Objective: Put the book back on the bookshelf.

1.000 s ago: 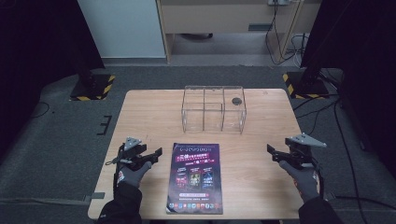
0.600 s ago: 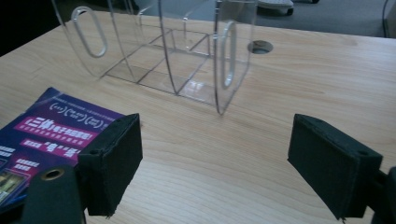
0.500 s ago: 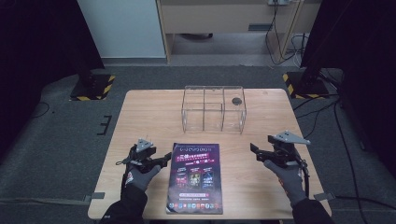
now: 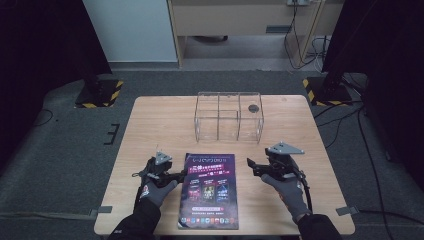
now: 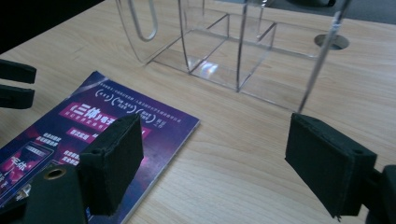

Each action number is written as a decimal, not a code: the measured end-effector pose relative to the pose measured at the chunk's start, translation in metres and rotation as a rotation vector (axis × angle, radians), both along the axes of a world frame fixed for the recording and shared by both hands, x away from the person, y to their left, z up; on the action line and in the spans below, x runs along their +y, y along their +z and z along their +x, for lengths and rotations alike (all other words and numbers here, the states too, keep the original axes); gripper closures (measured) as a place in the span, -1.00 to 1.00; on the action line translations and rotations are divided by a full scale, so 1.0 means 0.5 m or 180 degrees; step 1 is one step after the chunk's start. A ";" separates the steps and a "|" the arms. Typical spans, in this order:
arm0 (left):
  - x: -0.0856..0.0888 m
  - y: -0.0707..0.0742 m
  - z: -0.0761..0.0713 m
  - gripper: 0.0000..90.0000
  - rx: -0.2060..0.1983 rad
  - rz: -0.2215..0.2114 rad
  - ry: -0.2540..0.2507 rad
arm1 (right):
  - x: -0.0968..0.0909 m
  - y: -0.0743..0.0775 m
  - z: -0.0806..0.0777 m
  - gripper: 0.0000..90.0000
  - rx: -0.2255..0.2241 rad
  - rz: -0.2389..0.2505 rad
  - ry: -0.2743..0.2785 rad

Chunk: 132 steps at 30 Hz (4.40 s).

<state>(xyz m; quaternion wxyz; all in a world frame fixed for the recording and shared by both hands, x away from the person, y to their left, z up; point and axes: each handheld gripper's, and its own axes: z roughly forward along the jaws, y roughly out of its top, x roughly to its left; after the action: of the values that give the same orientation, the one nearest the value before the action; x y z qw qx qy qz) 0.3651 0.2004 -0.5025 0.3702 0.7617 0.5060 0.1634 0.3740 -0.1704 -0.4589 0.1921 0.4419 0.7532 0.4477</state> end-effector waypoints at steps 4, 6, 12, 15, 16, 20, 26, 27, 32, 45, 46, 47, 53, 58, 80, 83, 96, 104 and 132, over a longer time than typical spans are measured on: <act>-0.007 -0.009 0.001 -0.40 0.0060 0.0022 -0.0015 | 0.023 -0.011 -0.001 -0.57 0.0036 -0.0028 0.0052; -0.008 -0.012 0.001 -0.40 0.0077 0.0036 -0.0018 | 0.035 -0.017 -0.002 -0.56 0.0070 -0.0024 0.0058; -0.017 -0.020 0.002 -0.40 0.0124 0.0082 -0.0049 | 0.068 -0.036 -0.009 -0.53 0.0170 -0.0054 0.0148; -0.021 -0.023 0.002 -0.40 0.0143 0.0095 -0.0066 | 0.081 -0.045 -0.013 -0.52 0.0202 -0.0083 0.0166; -0.021 -0.024 0.003 -0.40 0.0150 0.0114 -0.0077 | 0.086 -0.050 -0.014 -0.52 0.0228 -0.0101 0.0176; -0.024 -0.026 0.004 -0.40 0.0138 0.0159 -0.0093 | 0.097 -0.064 -0.017 -0.51 0.0271 -0.0197 0.0200; -0.028 -0.029 0.004 -0.40 0.0167 0.0134 -0.0123 | 0.114 -0.081 -0.019 -0.47 0.0351 -0.0136 0.0183; -0.029 -0.030 0.004 -0.40 0.0175 0.0137 -0.0130 | 0.119 -0.086 -0.020 -0.47 0.0394 -0.0132 0.0184; -0.032 -0.033 0.005 -0.39 0.0198 0.0086 -0.0143 | 0.137 -0.113 -0.022 -0.44 0.0479 -0.0192 0.0242; -0.040 -0.040 0.009 -0.38 0.0279 -0.0007 -0.0175 | 0.157 -0.135 -0.024 -0.42 0.0599 -0.0192 0.0286; -0.041 -0.041 0.009 -0.38 0.0280 -0.0004 -0.0178 | 0.157 -0.136 -0.023 -0.42 0.0593 -0.0196 0.0288; -0.042 -0.042 0.009 -0.38 0.0280 0.0001 -0.0186 | 0.158 -0.137 -0.023 -0.42 0.0601 -0.0192 0.0279; -0.046 -0.042 0.010 -0.38 0.0270 -0.0007 -0.0190 | 0.161 -0.144 -0.024 -0.43 0.0624 -0.0211 0.0268; -0.052 -0.043 0.009 -0.39 0.0276 -0.0055 -0.0225 | 0.162 -0.146 -0.025 -0.43 0.0597 -0.0205 0.0244; -0.052 -0.052 0.008 -0.70 0.0288 -0.0398 -0.0238 | 0.166 -0.156 -0.036 -0.47 0.0451 -0.0169 0.0183; -0.052 -0.052 0.008 -0.69 0.0285 -0.0425 -0.0210 | 0.164 -0.156 -0.035 -0.47 0.0457 -0.0137 0.0181; -0.045 -0.039 -0.002 -0.57 0.0217 -0.0648 -0.0082 | 0.160 -0.156 -0.033 -0.45 0.0469 -0.0080 0.0200; -0.043 -0.040 -0.002 -0.50 0.0197 -0.0604 -0.0088 | 0.156 -0.157 -0.032 -0.45 0.0480 -0.0032 0.0210; -0.037 -0.042 -0.007 -0.33 0.0103 -0.0731 -0.0030 | 0.147 -0.157 -0.030 -0.39 0.0514 0.0080 0.0186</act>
<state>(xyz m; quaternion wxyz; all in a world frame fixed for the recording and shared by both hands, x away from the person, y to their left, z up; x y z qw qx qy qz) 0.3617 0.1821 -0.5237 0.4477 0.7192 0.5237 0.0903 0.3591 -0.0970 -0.5376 0.1120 0.4568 0.7732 0.4254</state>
